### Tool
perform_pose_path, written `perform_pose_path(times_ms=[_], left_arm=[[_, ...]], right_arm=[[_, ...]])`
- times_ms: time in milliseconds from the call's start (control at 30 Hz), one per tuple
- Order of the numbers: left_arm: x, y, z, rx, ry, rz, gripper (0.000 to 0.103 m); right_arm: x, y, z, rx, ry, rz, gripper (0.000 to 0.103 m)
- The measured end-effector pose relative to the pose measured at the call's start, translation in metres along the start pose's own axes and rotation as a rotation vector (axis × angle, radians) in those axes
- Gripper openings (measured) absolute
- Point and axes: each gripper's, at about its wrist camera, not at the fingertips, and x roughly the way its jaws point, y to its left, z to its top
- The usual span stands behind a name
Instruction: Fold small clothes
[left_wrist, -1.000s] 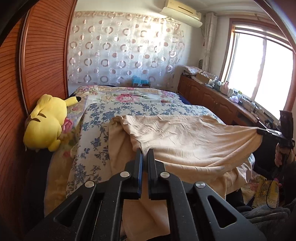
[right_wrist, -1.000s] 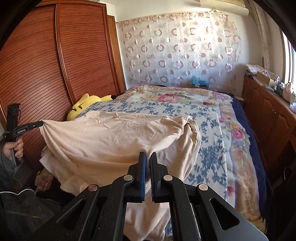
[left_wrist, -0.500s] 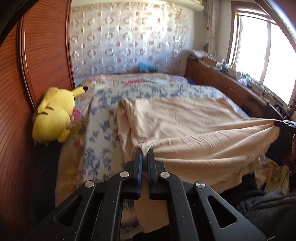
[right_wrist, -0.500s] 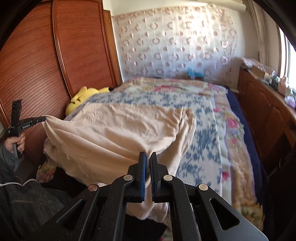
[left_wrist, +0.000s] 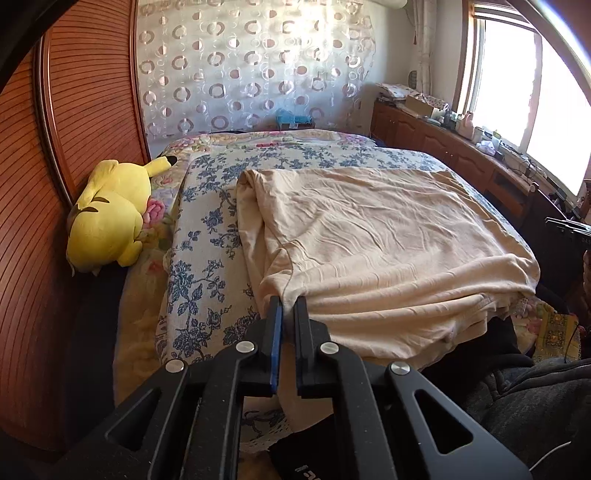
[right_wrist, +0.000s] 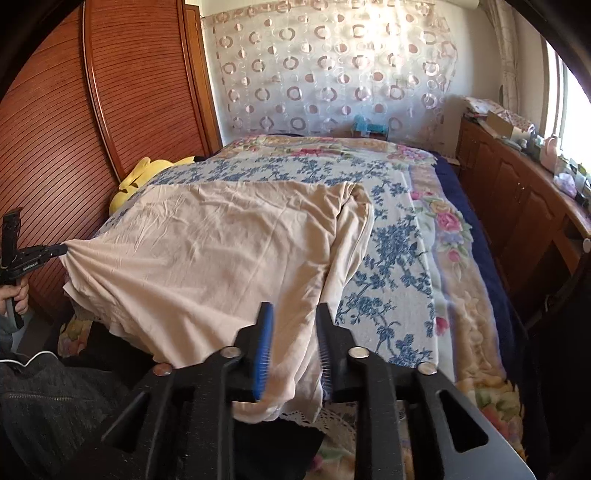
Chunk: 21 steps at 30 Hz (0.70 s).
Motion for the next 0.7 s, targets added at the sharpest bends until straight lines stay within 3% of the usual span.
perform_pose_path(times_ms=[100, 167, 233, 267, 300, 333, 700], left_arm=[[-0.003, -0.003, 0.003, 0.011, -0.011, -0.004, 0.009], [-0.004, -0.006, 0.004, 0.027, -0.016, 0.009, 0.022], [-0.004, -0.006, 0.004, 0.037, -0.026, 0.010, 0.050], [-0.003, -0.005, 0.004, 0.032, -0.026, 0.003, 0.057], [-0.001, -0.004, 0.004, 0.021, -0.022, -0.004, 0.076], [0.000, -0.002, 0.003, 0.008, -0.025, -0.008, 0.082], [0.034, 0.013, -0.011, -0.076, 0.048, 0.037, 0.082]], right_arm=[[0.002, 0.001, -0.003, -0.003, -0.001, -0.009, 0.032], [0.005, 0.001, -0.005, -0.006, 0.002, -0.005, 0.033], [0.009, 0.001, -0.005, -0.010, 0.005, 0.002, 0.033], [0.011, 0.003, -0.005, -0.012, 0.005, 0.003, 0.033], [0.013, 0.003, -0.004, -0.014, 0.004, 0.006, 0.033], [0.014, 0.003, -0.003, -0.016, 0.004, 0.008, 0.033], [0.041, 0.022, -0.001, -0.051, -0.012, 0.036, 0.044]])
